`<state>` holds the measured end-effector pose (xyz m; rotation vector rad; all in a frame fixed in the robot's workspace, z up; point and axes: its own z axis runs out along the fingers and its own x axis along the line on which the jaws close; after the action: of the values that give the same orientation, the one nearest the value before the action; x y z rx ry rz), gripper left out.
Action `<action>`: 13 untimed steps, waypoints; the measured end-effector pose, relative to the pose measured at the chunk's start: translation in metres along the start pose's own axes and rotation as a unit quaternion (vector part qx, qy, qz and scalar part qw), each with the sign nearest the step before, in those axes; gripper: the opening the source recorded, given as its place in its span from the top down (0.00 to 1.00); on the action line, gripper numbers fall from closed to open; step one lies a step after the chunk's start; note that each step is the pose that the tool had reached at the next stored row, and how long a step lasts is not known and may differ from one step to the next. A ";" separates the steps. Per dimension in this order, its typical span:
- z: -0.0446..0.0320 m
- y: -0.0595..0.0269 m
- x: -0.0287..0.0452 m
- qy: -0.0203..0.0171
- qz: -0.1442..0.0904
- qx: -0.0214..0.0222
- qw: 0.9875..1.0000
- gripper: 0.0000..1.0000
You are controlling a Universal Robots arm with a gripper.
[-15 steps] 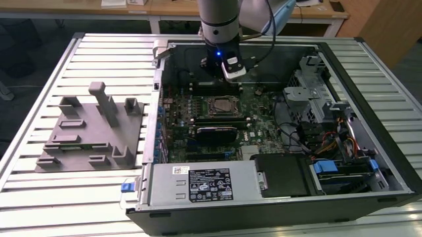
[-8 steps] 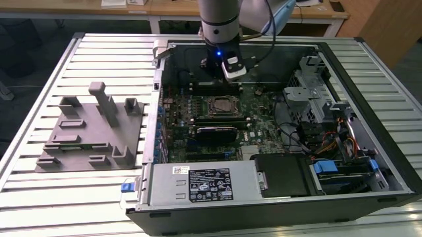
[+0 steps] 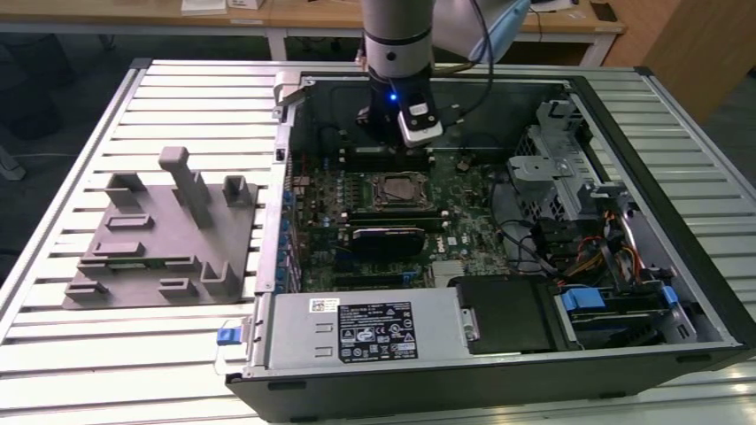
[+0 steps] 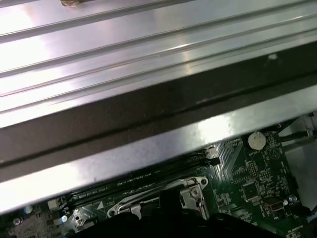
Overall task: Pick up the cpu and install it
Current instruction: 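Install the first cpu locking lever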
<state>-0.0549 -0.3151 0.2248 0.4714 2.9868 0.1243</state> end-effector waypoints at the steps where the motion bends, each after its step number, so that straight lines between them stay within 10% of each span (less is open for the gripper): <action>1: 0.0000 -0.0008 -0.0004 0.002 0.000 0.003 1.000 0.89; 5: -0.0002 -0.0040 -0.0015 0.006 -0.001 0.019 1.000 0.89; 13: -0.0012 -0.0213 -0.0072 0.008 -0.002 0.026 1.000 0.89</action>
<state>-0.0547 -0.3376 0.2246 0.4727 3.0118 0.0507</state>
